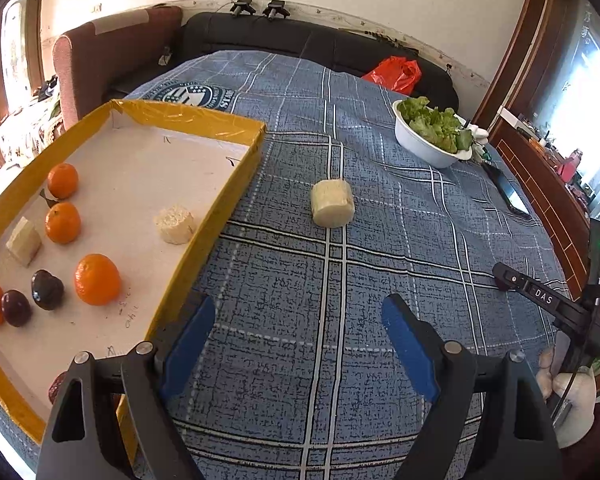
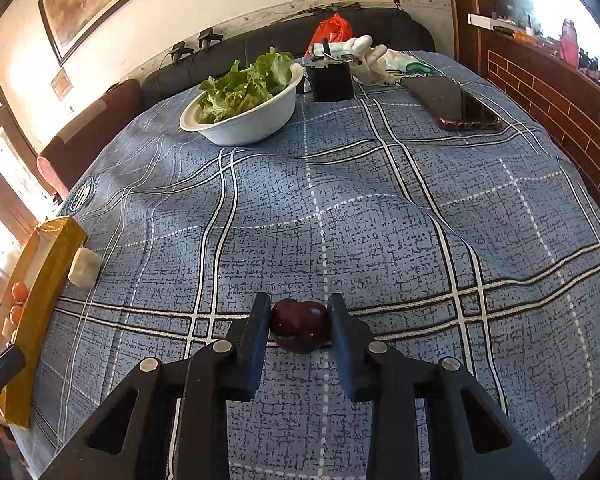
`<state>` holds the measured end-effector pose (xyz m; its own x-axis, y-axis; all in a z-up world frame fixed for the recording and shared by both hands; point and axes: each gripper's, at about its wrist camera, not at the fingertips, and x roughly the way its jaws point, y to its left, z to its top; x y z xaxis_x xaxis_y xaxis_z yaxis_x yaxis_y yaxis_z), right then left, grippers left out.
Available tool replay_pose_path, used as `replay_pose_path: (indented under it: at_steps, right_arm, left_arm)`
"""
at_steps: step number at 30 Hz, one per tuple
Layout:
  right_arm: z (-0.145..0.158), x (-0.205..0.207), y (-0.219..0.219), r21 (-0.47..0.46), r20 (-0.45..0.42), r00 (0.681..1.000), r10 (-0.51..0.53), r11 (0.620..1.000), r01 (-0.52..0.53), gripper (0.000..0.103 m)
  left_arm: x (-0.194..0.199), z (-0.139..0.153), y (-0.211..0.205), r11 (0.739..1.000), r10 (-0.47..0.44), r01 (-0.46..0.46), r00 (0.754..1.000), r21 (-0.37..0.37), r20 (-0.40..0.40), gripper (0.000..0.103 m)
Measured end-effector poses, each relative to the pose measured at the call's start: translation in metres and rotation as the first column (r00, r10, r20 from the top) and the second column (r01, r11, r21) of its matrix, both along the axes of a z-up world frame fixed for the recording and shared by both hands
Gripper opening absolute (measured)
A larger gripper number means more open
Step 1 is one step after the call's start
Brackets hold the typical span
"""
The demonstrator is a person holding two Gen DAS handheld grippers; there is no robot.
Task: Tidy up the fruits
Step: 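Grasp the dark plum with the right gripper while the left grasps the white chunk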
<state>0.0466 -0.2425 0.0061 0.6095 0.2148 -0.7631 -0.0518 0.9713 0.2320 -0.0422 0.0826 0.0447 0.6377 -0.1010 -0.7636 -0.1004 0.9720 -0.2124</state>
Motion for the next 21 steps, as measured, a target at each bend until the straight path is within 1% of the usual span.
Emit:
replay_pose_path:
  at_steps: [4,9,12,15,17,21]
  right_arm:
    - [0.005,-0.002,0.005,0.02,0.016,1.0,0.017,1.0,-0.018,0.031]
    - [0.02,0.0,0.025,0.103,0.05,0.996,0.075,0.991,-0.08,0.031]
    - [0.023,0.0,0.042,0.132,0.073,0.99,0.117,0.983,-0.126,0.031]
    - [0.018,0.001,0.049,0.145,0.082,0.987,0.137,0.978,-0.148,0.031]
    - [0.012,0.002,0.049,0.157,0.069,0.987,0.146,0.975,-0.155,0.031]
    - [0.002,0.006,0.04,0.215,0.032,0.99,0.135,0.967,-0.139,0.031]
  left_arm:
    - [0.01,-0.004,0.003,0.999,-0.008,0.007,1.0,-0.049,-0.025,0.085]
    - [0.027,0.001,0.0,0.998,-0.023,0.021,0.999,-0.064,-0.034,0.085]
    - [0.042,0.004,-0.005,0.999,-0.033,0.032,0.999,-0.026,-0.039,0.085]
    - [0.058,0.004,-0.01,0.999,-0.048,0.048,0.998,0.011,-0.046,0.085]
    - [0.071,0.003,-0.014,0.997,-0.066,0.067,0.996,0.023,-0.052,0.085]
    - [0.1,-0.002,-0.023,0.995,-0.081,0.084,0.994,0.051,-0.069,0.085]
